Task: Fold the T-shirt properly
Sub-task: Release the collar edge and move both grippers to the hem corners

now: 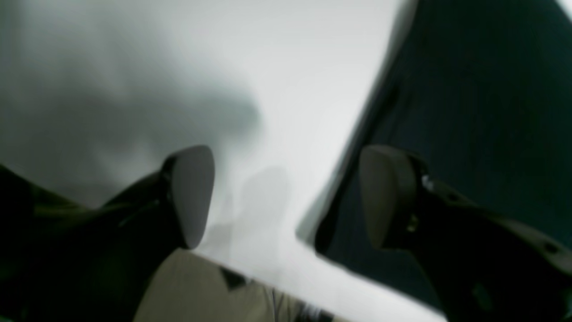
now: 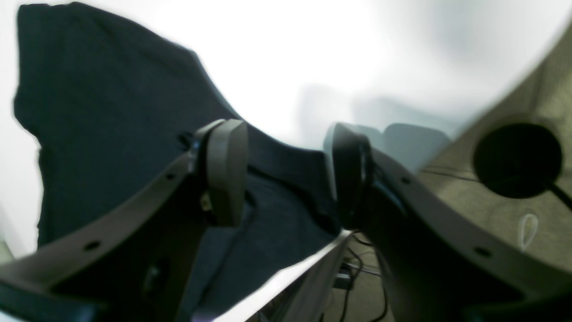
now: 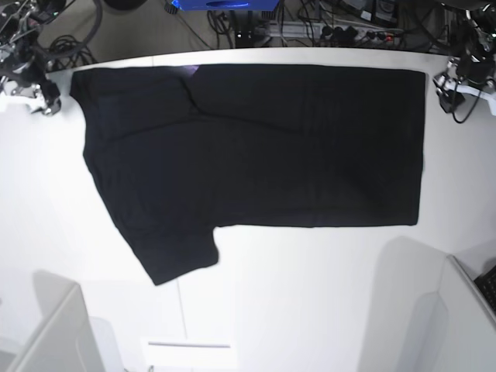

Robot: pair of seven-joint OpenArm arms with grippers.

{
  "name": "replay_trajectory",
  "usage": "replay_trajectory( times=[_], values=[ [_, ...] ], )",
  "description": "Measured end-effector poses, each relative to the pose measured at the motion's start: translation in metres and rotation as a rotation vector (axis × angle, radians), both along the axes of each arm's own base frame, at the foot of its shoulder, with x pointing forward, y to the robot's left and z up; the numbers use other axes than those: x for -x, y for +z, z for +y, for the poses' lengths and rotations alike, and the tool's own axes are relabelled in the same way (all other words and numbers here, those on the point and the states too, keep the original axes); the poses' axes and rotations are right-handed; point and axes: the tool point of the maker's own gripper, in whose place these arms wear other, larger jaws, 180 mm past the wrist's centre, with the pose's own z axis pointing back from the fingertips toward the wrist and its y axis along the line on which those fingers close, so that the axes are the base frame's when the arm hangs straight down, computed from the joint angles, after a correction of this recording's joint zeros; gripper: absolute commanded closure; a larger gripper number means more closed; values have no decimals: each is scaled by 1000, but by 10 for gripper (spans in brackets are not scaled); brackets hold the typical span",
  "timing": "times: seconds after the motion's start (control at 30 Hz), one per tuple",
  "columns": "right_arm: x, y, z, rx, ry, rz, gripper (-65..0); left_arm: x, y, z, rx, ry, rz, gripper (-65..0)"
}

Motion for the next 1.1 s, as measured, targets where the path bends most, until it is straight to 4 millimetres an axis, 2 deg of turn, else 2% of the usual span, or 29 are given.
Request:
replay_trajectory(
  times=[0.1,0.23,0.4,0.53,0.67,0.87,0.93,1.1],
  values=[
    [-18,0,4,-6,38,-13,-290,-16,11,4,-5,13,-60,-489],
    [-60,1,15,-10,111,-65,-288,-43,30,12,-40,-14,-114,-487],
    [-96,-13,42,-10,220,-68,-290,-88,45,-7,-50,-125,-170,-487],
    [-136,-11,56,11,289,-105,-293,-116,52,-26,-60,-229,-180,-485],
    [-168,-14,72,-11,339,-112,-296,-129,59,-29,-82,-245,-195,-485],
    [-221,-2,78,47,405,-137,-372,-136,60,-9,-188,-207,-144,-485],
    [-238,1,78,82,430,-143,-393,-142,63,-10,-208,-215,-145,-485],
    [-270,-10,88,174,521,-111,-425,-140,44,-17,-170,-233,-99,-485]
  ],
)
